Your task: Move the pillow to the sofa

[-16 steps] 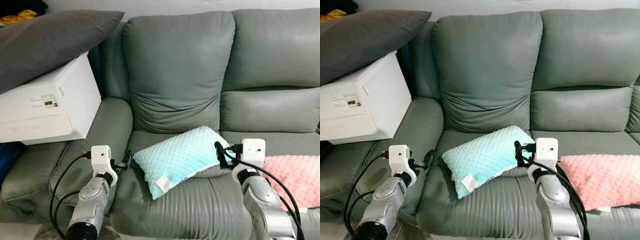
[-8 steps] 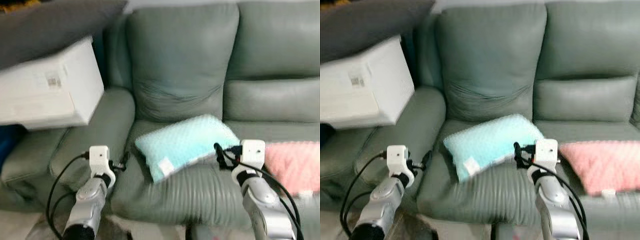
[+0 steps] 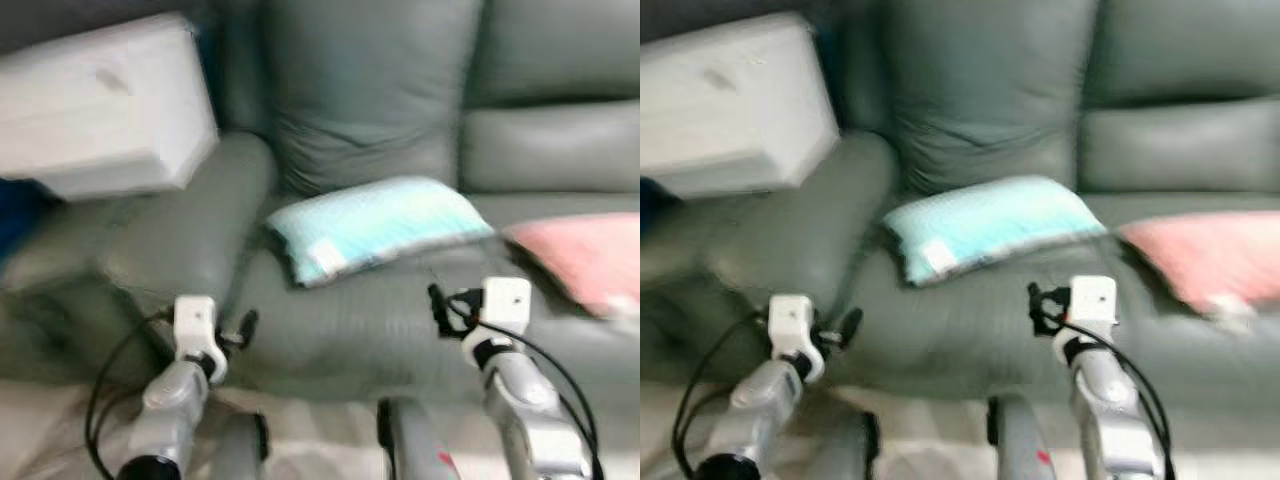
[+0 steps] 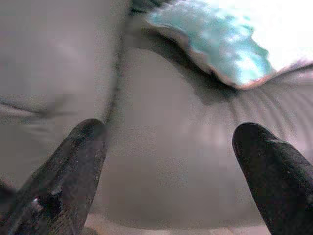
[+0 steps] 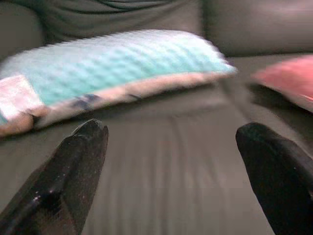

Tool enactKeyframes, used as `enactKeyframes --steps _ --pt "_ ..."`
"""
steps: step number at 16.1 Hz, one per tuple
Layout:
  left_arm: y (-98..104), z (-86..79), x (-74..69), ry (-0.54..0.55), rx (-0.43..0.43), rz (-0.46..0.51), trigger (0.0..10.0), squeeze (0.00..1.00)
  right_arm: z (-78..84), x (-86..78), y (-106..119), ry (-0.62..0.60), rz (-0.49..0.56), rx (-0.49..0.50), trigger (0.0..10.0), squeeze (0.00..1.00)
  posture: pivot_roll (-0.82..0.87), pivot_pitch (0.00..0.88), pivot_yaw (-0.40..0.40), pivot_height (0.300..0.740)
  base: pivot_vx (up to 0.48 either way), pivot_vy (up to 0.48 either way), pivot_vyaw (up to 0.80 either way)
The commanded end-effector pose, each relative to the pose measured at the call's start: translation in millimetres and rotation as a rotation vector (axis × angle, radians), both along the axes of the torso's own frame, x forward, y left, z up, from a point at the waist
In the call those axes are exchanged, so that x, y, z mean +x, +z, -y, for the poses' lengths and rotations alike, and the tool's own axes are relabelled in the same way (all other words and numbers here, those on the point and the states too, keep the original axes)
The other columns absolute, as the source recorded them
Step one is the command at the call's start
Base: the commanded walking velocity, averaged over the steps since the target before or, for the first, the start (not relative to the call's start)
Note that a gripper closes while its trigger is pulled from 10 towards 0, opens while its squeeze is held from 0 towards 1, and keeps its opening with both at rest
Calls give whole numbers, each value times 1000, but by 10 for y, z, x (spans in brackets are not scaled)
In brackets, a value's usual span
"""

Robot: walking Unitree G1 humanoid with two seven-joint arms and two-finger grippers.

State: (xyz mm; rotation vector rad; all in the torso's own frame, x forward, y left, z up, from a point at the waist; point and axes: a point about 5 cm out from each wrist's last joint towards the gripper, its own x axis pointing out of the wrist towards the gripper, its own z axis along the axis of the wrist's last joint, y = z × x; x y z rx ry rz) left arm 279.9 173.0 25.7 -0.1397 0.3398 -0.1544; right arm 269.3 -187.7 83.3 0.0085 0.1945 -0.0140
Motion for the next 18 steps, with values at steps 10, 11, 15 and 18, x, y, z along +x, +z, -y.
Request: enactKeyframes --steps 10,11,15,18 --pt "86 32 66 -13 1 33 10000 0 0 43 82 4 30 -2 10000 0 -209 26 86 581 0 0 0" --pt "86 32 66 -13 1 33 10000 0 0 43 82 4 30 -2 10000 0 -209 26 86 581 0 0 0" --pt "284 386 330 -81 -67 78 10000 0 366 293 340 -108 106 -75 10000 0 -199 119 147 581 0 0 0" --pt "512 827 542 -188 -121 125 10000 0 434 382 558 -166 175 -69 10000 0 -182 183 173 581 0 0 0"
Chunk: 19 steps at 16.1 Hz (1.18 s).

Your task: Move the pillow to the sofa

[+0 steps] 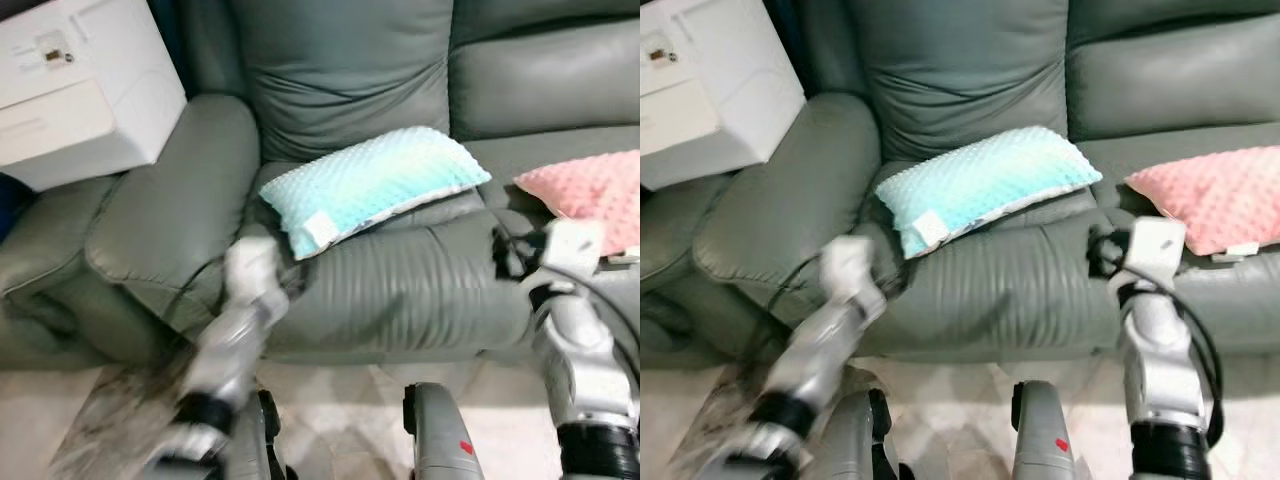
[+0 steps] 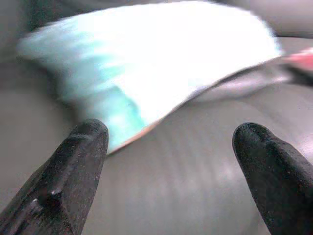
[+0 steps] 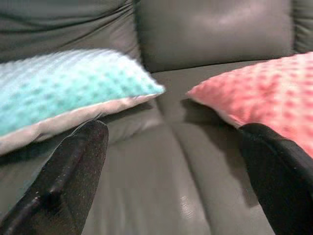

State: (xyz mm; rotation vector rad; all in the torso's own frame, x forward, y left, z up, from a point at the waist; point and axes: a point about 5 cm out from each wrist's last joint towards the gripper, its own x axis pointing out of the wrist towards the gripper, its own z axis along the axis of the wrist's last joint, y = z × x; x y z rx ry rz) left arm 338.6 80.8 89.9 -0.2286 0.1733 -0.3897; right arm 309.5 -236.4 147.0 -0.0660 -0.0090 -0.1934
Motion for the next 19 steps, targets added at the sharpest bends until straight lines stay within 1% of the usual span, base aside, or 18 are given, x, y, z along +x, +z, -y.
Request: enactKeyframes --steps 1,2,3,5,6,7,9,10,12,15,17,18,19 --pt "-103 -46 -21 1 13 -46 10000 0 -122 -46 -94 15 -29 26 10000 0 -181 207 185 581 0 0 0" --pt "-87 -24 -10 -3 8 -45 10000 0 -144 -57 -96 19 -29 32 10000 0 -180 225 195 581 0 0 0" --pt "-28 70 46 -18 -13 -41 10000 0 -178 -44 -115 28 -32 42 10000 0 -174 241 202 581 0 0 0" --pt "51 193 124 -42 -5 -32 10000 0 -235 -25 -104 29 -26 63 10000 0 -162 278 212 581 0 0 0" --pt "76 193 156 -22 9 -21 10000 0 -273 -30 -51 33 -9 64 10000 0 -159 288 218 581 0 0 0" --pt "97 170 179 6 28 -7 10000 0 -300 -33 -12 37 4 61 10000 0 -158 297 224 581 0 0 0" --pt "175 68 261 125 77 35 10000 0 -386 -65 84 47 43 65 10000 0 -162 308 236 581 0 0 0" --pt "221 21 301 176 83 53 10000 0 -432 -93 100 57 51 62 10000 0 -168 315 239 581 0 0 0" --pt "338 -69 393 272 119 87 10000 0 -507 -175 46 73 34 60 10000 0 -178 327 233 581 0 0 0" --pt "349 -57 403 292 121 86 10000 0 -524 -216 27 80 22 59 10000 0 -182 336 228 581 0 0 0" --pt "316 -11 393 285 126 70 10000 0 -531 -228 58 82 25 63 10000 0 -190 346 226 581 0 0 0" --pt "268 33 371 278 135 52 10000 0 -526 -248 76 80 25 65 10000 0 -196 353 225 581 0 0 0" --pt "181 95 327 264 125 13 10000 0 -523 -266 84 79 22 67 10000 0 -201 356 224 581 0 0 0"
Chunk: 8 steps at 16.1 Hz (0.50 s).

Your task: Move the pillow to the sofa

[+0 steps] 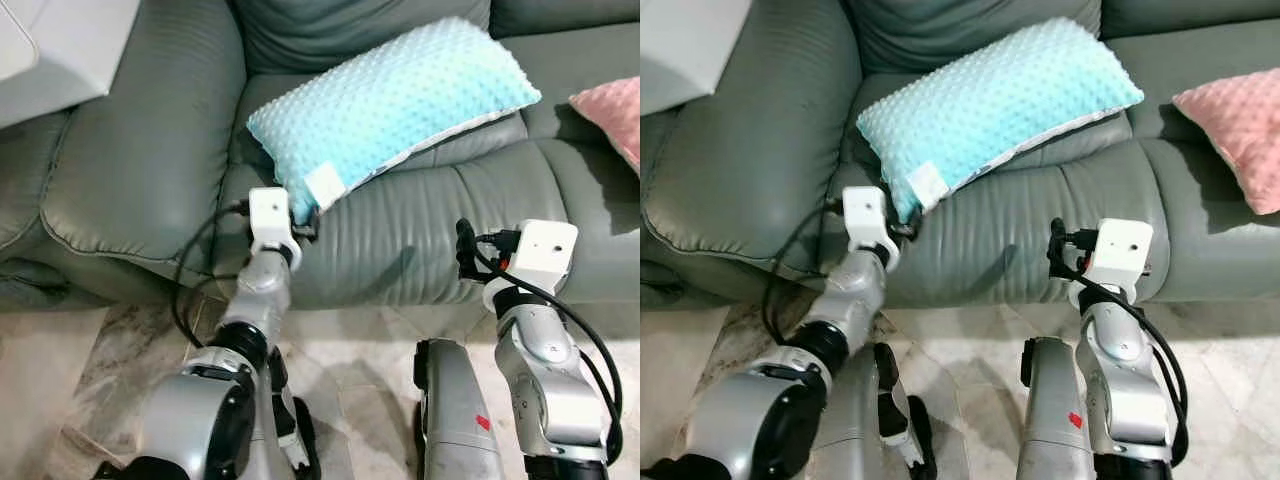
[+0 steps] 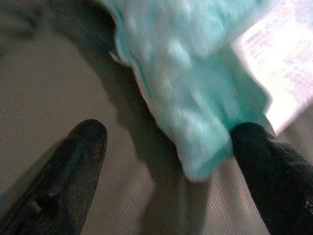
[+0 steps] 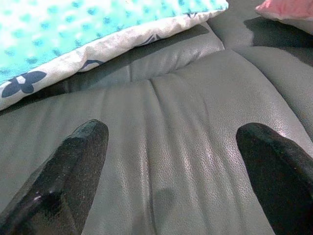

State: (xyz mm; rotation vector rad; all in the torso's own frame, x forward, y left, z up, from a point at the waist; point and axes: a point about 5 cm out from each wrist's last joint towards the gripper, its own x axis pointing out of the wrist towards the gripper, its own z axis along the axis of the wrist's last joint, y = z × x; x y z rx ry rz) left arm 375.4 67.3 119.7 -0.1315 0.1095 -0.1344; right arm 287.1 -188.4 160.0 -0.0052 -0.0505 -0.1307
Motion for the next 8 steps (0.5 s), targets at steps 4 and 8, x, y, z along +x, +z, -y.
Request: enactKeyframes --steps 4,8 --pt "-259 98 -148 -29 -48 -84 1137 0 -18 -78 -65 13 -45 7 10000 0 -211 371 215 581 0 0 0" --pt "-300 80 -167 12 -14 -95 1333 0 -33 -99 -79 15 -56 9 10000 0 -215 375 213 581 0 0 0"
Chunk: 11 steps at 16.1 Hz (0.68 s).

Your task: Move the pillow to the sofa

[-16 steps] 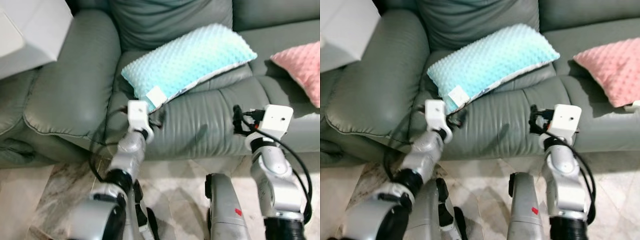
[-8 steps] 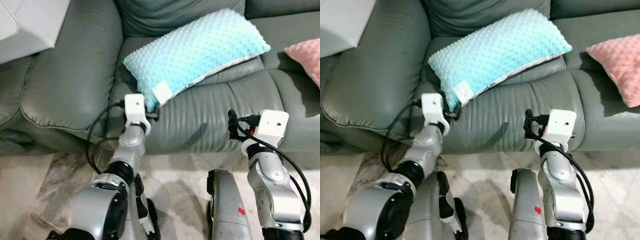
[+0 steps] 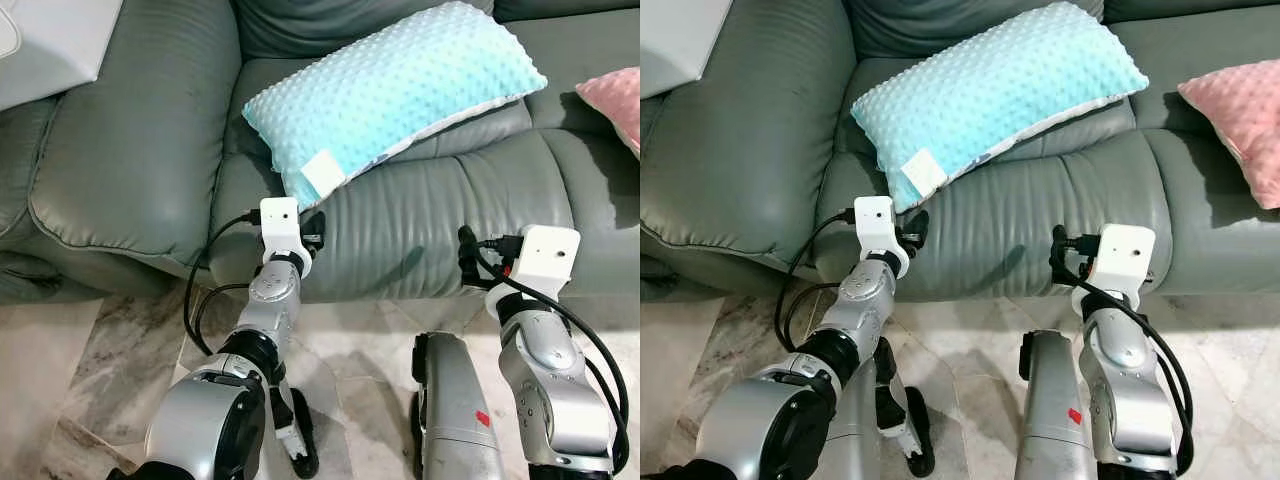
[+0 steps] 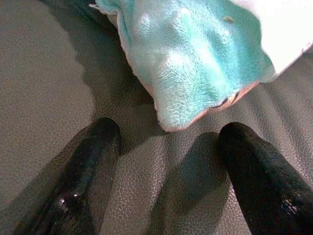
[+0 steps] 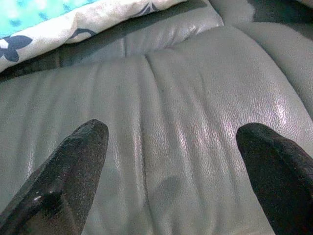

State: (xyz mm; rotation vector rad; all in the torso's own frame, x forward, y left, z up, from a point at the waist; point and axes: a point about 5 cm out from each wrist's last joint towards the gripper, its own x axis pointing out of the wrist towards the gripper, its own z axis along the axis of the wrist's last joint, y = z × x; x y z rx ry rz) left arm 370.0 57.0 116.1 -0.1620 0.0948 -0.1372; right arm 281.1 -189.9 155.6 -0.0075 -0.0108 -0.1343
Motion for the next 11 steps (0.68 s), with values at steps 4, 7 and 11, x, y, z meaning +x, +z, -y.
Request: enactKeyframes --steps 4,7,11 --pt "-75 93 -48 -76 -159 -52 10000 0 -61 -30 -51 27 -25 19 10000 0 -205 370 215 581 0 0 0" --pt "-91 114 -57 -85 -249 -82 10000 0 -65 -13 -65 31 -31 22 10000 0 -201 367 216 581 0 0 0" --pt "-200 73 -110 -82 -446 -129 10000 1000 -78 10 -73 42 -33 28 10000 0 -196 361 213 581 0 0 0"
